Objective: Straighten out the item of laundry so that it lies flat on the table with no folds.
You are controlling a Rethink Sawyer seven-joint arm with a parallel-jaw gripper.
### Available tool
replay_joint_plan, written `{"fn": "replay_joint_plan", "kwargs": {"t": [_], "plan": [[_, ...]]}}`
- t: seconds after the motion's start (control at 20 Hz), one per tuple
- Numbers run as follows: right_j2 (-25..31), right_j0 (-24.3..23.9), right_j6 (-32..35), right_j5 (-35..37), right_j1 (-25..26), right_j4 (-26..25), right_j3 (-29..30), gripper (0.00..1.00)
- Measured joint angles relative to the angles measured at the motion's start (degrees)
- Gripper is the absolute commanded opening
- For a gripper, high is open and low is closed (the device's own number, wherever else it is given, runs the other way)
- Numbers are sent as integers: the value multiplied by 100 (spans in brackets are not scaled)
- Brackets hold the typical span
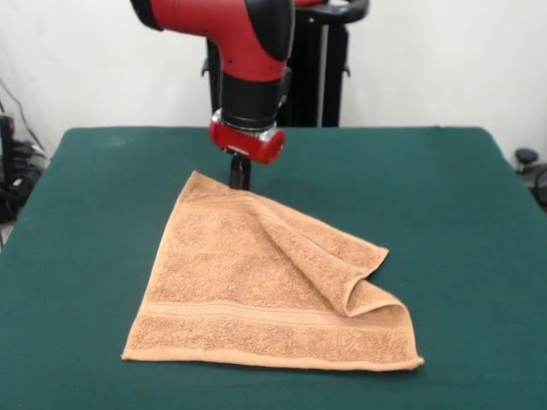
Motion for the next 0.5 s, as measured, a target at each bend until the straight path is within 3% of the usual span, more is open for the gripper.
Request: {"fn": "replay_joint_plan", "kwargs": {"t": [0.35, 0.5], "plan": [[375, -638, 0, 58, -503, -1097, 15, 0], [667, -1067, 0, 329, -926, -1271, 33, 0]]}}
